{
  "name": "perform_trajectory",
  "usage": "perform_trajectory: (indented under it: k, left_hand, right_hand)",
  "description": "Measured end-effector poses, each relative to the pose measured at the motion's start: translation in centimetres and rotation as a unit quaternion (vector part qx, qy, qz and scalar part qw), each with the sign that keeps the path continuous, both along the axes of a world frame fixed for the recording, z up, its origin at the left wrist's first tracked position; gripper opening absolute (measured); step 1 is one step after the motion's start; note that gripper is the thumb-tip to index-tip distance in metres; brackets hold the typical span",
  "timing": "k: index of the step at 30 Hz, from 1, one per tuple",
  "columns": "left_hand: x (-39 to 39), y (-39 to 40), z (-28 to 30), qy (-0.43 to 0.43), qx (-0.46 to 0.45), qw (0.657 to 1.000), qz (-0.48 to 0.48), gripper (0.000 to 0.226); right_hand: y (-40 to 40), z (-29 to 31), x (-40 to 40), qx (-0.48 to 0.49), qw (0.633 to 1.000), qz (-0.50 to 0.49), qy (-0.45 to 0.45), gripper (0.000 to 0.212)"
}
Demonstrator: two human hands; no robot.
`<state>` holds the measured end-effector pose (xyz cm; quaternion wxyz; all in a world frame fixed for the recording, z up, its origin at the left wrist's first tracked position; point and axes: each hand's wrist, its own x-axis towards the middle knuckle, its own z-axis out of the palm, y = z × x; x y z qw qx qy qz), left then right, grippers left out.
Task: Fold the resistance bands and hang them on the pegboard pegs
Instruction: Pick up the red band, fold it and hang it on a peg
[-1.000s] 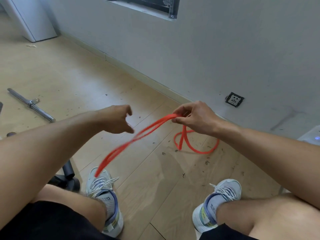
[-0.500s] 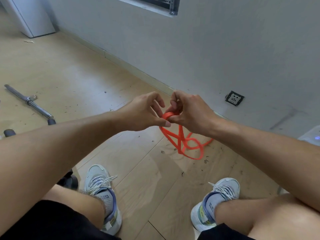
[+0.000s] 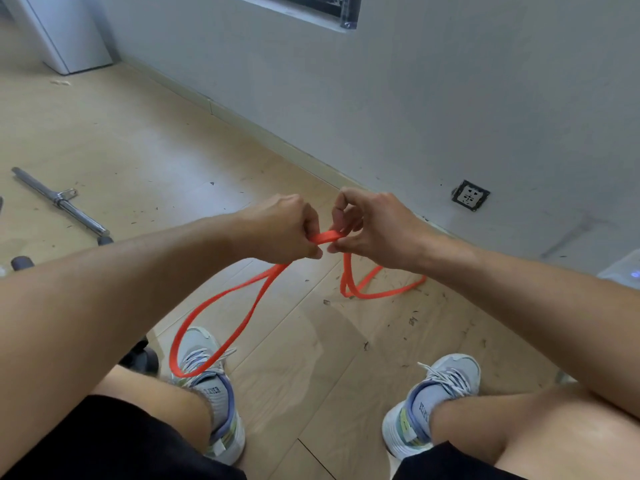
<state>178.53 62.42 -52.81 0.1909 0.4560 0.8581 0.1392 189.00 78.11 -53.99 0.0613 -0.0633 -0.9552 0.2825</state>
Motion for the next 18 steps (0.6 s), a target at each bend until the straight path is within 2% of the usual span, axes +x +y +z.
perform_trajectory:
  k: [4,7,10,15,18]
  left_hand:
    - [-0.2,-0.6,-0.1,-0.050,0.063,0.997,-0.009,0.007]
    - [-0.4,-0.8,0.3,-0.076,0.115,0.990,-0.009,0.004]
    - [-0.7,-1.0,0.6,-0.084,0.158,0.984,-0.002,0.005]
    - [-0.7,-1.1,0.9,-0.099,0.170,0.980,0.004,0.005]
    - [-1.1,-1.2,0.9,-0.110,0.155,0.982,0.014,0.005]
  right_hand:
    - [0.3,-0.2,0.2,-0.054,0.998,-0.016,0.009,0.036]
    - [1.0,-0.8,0.3,-0.099,0.994,-0.013,-0.045,0.036]
    - [2.5,-1.8,0.5,-0.097,0.989,-0.003,-0.111,0.027]
    - [4.1,-2.4,0.7,-0.115,0.984,-0.021,-0.136,0.014]
    - [4.4,-2.3,0.8,-0.106,0.988,-0.037,-0.103,0.016]
